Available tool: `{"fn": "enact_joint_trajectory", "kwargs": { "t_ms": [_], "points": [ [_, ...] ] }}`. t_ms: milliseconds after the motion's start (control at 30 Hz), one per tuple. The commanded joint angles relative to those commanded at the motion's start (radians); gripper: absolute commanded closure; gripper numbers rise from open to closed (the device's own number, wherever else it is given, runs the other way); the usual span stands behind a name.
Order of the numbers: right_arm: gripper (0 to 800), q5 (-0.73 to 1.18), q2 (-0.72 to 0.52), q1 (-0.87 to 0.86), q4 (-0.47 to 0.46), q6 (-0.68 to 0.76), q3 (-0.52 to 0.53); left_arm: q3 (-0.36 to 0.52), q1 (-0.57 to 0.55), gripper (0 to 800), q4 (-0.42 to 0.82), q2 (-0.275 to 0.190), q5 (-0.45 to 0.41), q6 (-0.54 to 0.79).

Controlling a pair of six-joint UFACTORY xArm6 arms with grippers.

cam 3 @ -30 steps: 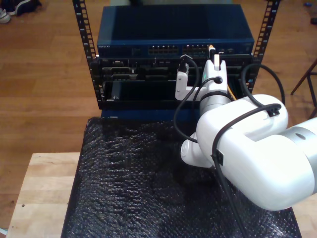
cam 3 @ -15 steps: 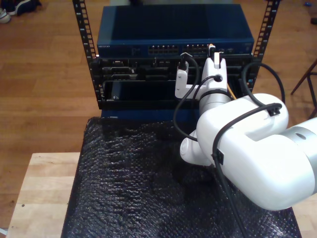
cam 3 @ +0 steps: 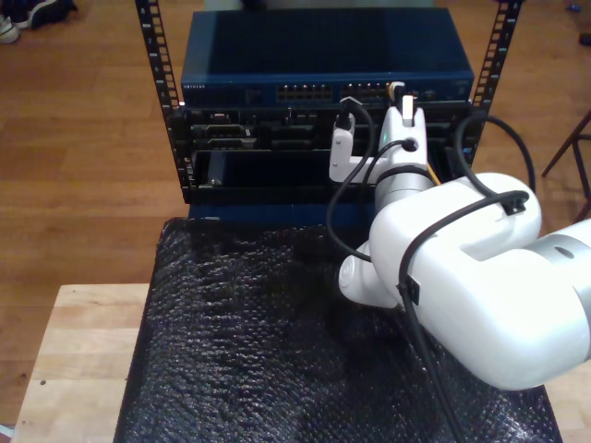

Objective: Grab the cable and plug it in

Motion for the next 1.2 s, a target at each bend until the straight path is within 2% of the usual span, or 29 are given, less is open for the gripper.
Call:
{"fn": "enact_joint_trajectory", "kwargs": {
  "t_ms": [133,300,667,800,1067,1200],
  "points": [
    [574,0.0,-0.021,0.002,-0.002,0.0,0.006,0.0,0.0,0,0.0,0.0,0.0,0.0],
    [524,0.002,-0.097,0.006,-0.002,0.002,0.097,0.0,0.0,0,0.0,0.0,0.0,0.0],
    [393,0.043,-0.287,0.012,0.003,0.002,0.399,0.0,0.0,0,0.0,-0.002,0.0,0.0],
    [368,0.084,-0.358,0.012,0.003,0.002,0.499,0.0,0.0,0,0.0,-0.002,0.0,0.0],
    [288,0.183,-0.589,0.006,-0.005,0.002,0.732,0.0,0.0,0,0.0,0.0,0.0,0.0],
    [243,0.33,-0.733,0.0,-0.006,0.0,0.844,0.0,0.0,0,0.0,0.0,0.0,0.0]
  ]
}}
